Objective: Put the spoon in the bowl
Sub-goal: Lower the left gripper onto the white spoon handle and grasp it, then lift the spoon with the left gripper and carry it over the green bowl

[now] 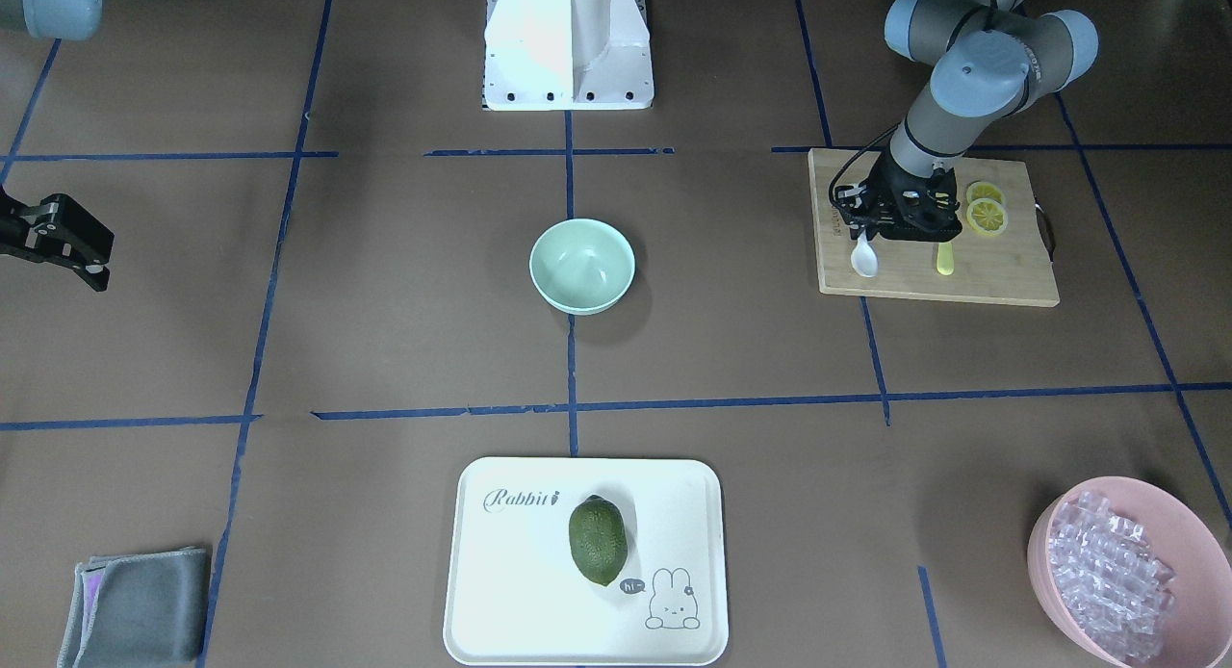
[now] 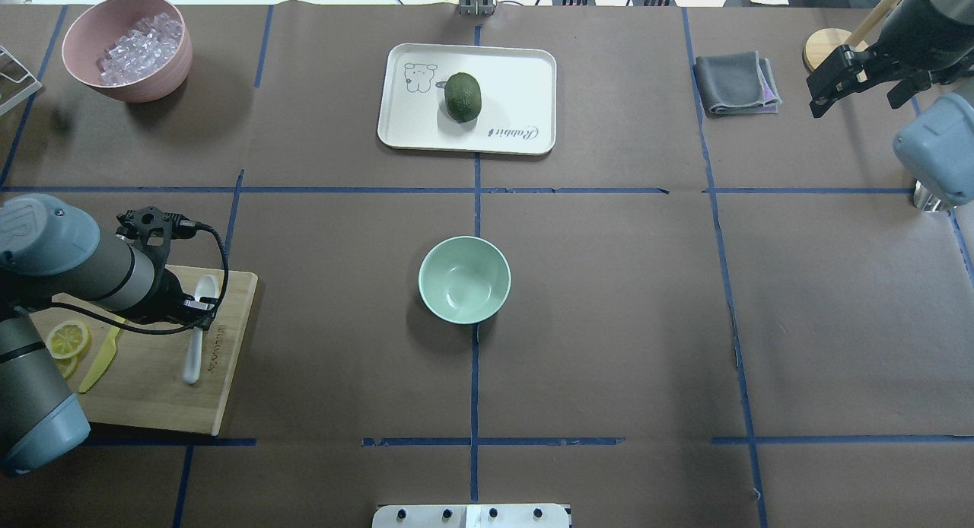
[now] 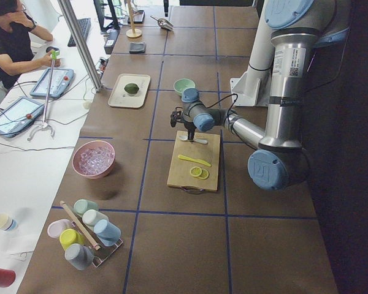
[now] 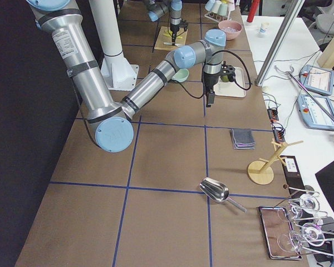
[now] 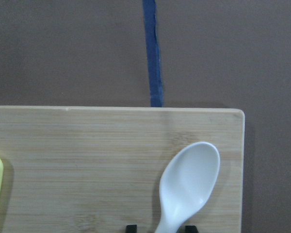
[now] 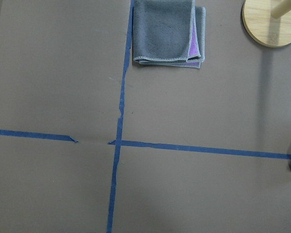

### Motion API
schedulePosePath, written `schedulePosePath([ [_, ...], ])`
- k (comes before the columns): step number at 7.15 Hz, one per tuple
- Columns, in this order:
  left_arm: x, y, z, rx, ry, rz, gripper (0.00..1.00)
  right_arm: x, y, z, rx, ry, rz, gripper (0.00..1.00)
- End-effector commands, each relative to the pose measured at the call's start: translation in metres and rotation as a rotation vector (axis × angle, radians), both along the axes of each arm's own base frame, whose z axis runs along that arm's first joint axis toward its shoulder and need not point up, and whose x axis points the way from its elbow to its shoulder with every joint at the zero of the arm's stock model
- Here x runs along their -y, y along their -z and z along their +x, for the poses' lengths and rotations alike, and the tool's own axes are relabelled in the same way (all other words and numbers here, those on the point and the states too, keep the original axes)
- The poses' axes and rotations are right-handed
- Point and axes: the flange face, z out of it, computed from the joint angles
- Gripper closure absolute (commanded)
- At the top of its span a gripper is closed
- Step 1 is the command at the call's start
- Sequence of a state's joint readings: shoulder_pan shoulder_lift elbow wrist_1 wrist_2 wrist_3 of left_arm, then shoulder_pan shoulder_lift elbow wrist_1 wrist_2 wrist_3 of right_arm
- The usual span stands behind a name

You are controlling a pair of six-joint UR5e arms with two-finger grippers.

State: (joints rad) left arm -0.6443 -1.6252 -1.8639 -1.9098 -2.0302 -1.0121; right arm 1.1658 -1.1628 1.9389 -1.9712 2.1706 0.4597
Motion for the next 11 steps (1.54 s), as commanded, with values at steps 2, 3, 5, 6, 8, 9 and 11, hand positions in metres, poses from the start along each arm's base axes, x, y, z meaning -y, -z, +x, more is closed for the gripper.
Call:
schedulePosePath([
  [2, -0.001, 0.004, -0.003, -0.005, 0.002, 0.004, 0.94, 0.000, 0.000, 0.000, 0.000, 0.000, 0.000, 0.00],
  [3, -0.001, 0.013, -0.008, -0.015, 0.006, 0.009, 0.98, 0.000, 0.000, 0.000, 0.000, 0.000, 0.000, 0.00],
  [5, -0.003, 0.039, -0.013, -0.011, 0.007, 0.003, 1.00, 0.000, 0.000, 0.000, 0.000, 0.000, 0.000, 0.00],
  [6, -0.002, 0.077, -0.011, -0.008, 0.008, -0.002, 1.00, 0.001, 0.000, 0.003, 0.001, -0.006, 0.001, 0.00],
  [8, 0.021, 0.183, 0.025, -0.036, 0.060, -0.049, 1.00, 0.002, -0.008, 0.019, -0.001, -0.008, 0.010, 0.00],
  [9, 0.029, 0.230, 0.045, -0.064, 0.101, -0.095, 1.00, -0.001, -0.029, 0.031, -0.009, 0.035, 0.025, 0.00],
  [11, 0.029, 0.289, 0.113, -0.128, 0.154, -0.196, 1.00, -0.008, -0.067, 0.078, 0.006, 0.092, 0.047, 0.00],
])
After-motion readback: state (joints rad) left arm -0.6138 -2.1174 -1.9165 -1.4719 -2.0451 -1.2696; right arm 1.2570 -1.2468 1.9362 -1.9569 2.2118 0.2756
